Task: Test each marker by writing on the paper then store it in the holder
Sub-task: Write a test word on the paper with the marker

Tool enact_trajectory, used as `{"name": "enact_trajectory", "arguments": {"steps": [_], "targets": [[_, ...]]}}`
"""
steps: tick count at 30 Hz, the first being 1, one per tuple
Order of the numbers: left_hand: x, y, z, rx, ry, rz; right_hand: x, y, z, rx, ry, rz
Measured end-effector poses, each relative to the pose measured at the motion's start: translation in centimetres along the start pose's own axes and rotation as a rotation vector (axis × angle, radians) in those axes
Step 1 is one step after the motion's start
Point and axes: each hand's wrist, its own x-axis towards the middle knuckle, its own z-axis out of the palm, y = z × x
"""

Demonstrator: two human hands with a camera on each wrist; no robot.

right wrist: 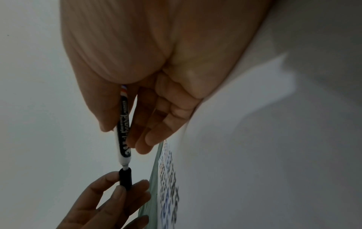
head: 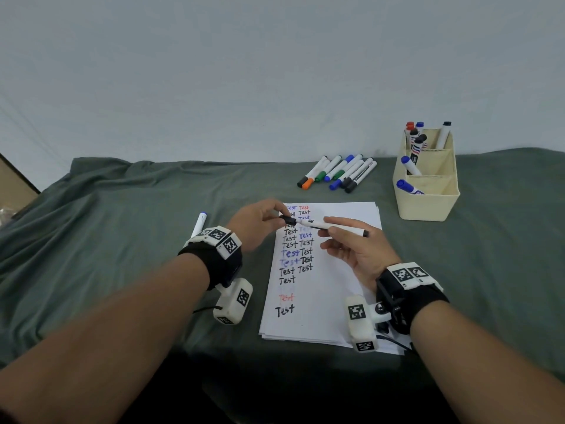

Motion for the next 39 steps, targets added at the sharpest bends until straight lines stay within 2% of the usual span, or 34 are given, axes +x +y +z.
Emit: {"name": "enact_trajectory", "arguments": {"steps": [3, 8, 11, 18, 21, 24, 27, 30, 34, 37, 39], "targets": [[0.3, -0.1, 0.3, -0.015, 0.049, 0.015, 0.0, 0.0, 0.0, 0.001, -0.006, 0.001], [0.4, 0.7, 1.3, -0.155, -0.026, 0.011, 0.0, 0.0, 0.0, -0.001, -0.006, -0.002], [0.7, 1.3, 1.6, -0.19, -0.002, 0.009, -0.1, 0.1, 0.0, 0.013, -0.003, -0.016], [1.8, 2.9, 1.8, 0.023, 0.015, 0.033, 0.3, 0.4, -0.3, 0.047, 0.049, -0.028], [2.2, 2.3, 1.7, 0.172, -0.064, 0.047, 0.3, 0.5, -0.2, -0.003, 0.047, -0.029], [3.0, 0.8, 1.9, 0.47, -0.102, 0.05, 0.4, 0.7, -0.1, -0.073, 0.052, -0.036], [3.1, -0.8, 2.8, 0.721, -0.268, -0.078, 0.4, 0.7, -0.3, -0.067, 0.094, -0.041], [3.1, -2.3, 3.5, 0.763, -0.409, -0.14, 0.3, 0.7, -0.4, -0.071, 0.098, -0.032], [3.9, -2.5, 3.6, 0.785, -0.455, -0.194, 0.1, 0.2, -0.1, 0.056, 0.134, -0.01], [4.1, -2.4, 3.4, 0.761, -0.474, -0.195, 0.3, -0.9, 0.8, 0.12, 0.263, -0.036], [4.0, -2.6, 3.3, 0.75, -0.478, -0.186, 0.9, -2.6, 1.3, 0.008, 0.397, -0.145]]}}
